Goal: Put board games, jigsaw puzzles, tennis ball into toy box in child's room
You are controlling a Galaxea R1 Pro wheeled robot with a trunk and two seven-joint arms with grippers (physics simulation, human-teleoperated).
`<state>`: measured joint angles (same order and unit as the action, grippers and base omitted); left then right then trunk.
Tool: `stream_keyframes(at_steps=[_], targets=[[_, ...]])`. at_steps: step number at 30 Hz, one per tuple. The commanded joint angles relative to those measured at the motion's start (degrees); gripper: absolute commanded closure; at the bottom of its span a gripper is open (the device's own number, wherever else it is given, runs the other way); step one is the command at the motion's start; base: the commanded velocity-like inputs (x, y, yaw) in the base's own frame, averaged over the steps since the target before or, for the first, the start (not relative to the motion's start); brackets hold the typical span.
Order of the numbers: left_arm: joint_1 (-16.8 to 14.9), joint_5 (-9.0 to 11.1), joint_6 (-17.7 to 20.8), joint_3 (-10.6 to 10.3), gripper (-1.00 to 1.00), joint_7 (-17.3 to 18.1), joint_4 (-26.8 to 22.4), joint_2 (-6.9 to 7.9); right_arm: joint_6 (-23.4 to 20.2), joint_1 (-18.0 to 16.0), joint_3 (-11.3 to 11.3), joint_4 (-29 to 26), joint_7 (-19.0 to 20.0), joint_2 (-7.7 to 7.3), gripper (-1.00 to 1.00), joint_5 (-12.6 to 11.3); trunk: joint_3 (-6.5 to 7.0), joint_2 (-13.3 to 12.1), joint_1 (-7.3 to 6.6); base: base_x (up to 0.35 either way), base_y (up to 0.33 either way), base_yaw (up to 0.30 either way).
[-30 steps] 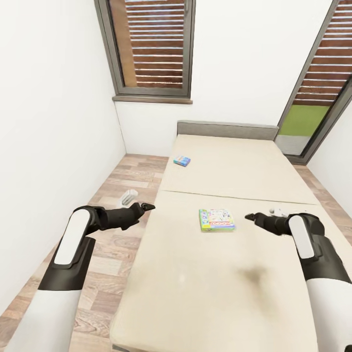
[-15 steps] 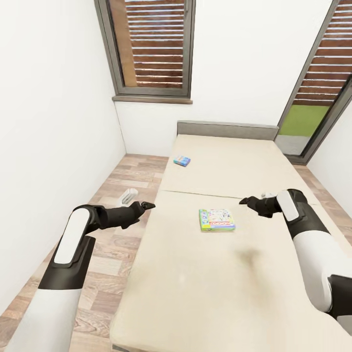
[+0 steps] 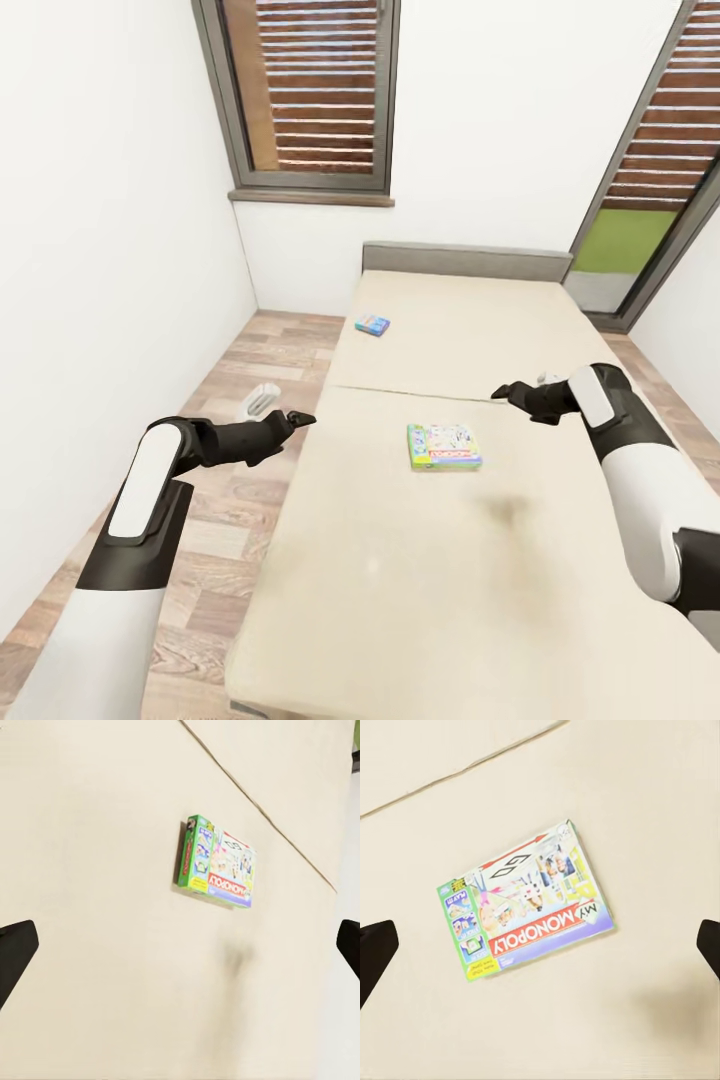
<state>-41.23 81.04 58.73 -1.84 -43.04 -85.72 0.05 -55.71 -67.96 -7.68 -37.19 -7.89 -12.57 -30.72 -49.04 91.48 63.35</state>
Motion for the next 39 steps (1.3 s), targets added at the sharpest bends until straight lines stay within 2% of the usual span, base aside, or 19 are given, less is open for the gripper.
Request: stream_keyframes(at_steps=[1,21,23,28,37,39], targets=[[0.0,0.5,0.1,0.0,-1.00,-0.6,0.0,0.01,-0.2,0.0,-0.1,0.0,-0.6,0.01,-1.00,-0.6,-0.13,0.0,0.00,0.000,0.000,0.000],[-0.1,0.7,0.1,0.2,-1.00,-0.6,-0.1,0.11,-0.2,-1.2,0.0,0.4,-0.8,-0.21,-1.00,-0.6,-1.96,0.0,0.00,0.000,0.000,0.000],[0.2,2.0,0.2,2.4,-1.00,-0.6,-1.0,0.38,-0.3,-1.3,0.0,0.4,-0.7,-0.27,-1.00,-0.6,-2.15,0.0,0.00,0.000,0.000,0.000],[0.6,4.5,0.3,5.3,-1.00,-0.8,-1.5,0.89,-0.3,-1.3,0.1,0.5,-0.6,-0.44,-1.00,-0.6,-2.62,0.0,0.00,0.000,0.000,0.000],[0.8,5.3,0.3,6.4,-1.00,-0.8,-1.4,1.41,-0.3,-1.3,0.1,0.5,-0.4,-0.55,-1.00,-0.7,-3.47,0.0,0.00,0.000,0.000,0.000],[0.8,5.4,0.3,6.6,-1.00,-0.7,-1.4,2.13,-0.3,-1.3,0.1,0.5,-0.3,-0.49,-1.00,-0.7,-3.66,0.0,0.00,0.000,0.000,0.000]])
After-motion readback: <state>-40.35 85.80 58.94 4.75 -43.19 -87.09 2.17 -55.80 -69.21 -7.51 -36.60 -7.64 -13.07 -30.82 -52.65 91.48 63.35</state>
